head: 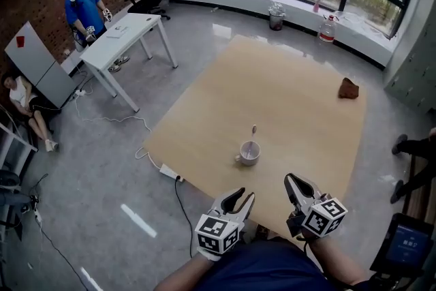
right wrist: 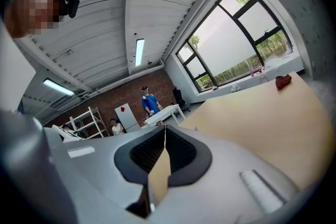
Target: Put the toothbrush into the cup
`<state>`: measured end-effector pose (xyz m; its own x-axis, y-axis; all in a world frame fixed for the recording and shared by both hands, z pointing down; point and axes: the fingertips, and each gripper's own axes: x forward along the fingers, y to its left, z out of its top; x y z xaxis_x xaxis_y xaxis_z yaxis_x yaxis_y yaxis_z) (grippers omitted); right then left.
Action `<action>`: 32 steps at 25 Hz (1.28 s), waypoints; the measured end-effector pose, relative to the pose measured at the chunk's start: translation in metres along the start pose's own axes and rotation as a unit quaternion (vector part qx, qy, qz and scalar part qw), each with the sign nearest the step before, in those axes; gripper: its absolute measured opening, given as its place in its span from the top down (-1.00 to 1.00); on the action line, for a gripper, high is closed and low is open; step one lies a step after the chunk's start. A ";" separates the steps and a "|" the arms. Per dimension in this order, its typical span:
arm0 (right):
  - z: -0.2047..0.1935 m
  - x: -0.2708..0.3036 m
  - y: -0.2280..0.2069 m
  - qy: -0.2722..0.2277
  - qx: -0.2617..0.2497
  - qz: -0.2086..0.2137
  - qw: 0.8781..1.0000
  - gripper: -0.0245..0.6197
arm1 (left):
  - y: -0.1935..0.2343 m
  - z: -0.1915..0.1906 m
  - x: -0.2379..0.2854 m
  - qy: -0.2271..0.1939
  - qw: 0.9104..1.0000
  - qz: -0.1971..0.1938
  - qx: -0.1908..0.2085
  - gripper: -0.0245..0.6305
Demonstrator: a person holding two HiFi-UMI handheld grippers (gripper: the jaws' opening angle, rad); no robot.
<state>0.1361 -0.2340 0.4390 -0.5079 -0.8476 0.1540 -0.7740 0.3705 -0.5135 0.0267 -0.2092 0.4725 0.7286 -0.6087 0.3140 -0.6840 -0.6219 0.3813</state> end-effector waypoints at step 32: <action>-0.015 -0.010 0.016 0.023 -0.031 0.012 0.999 0.88 | 0.001 -0.010 -0.003 0.019 1.000 0.002 -0.003 0.55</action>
<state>0.1227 -0.2141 0.4422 -0.5426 -0.8200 0.1824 -0.7827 0.4147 -0.4642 0.0248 -0.2032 0.4806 0.7273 -0.5910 0.3489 -0.6862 -0.6171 0.3853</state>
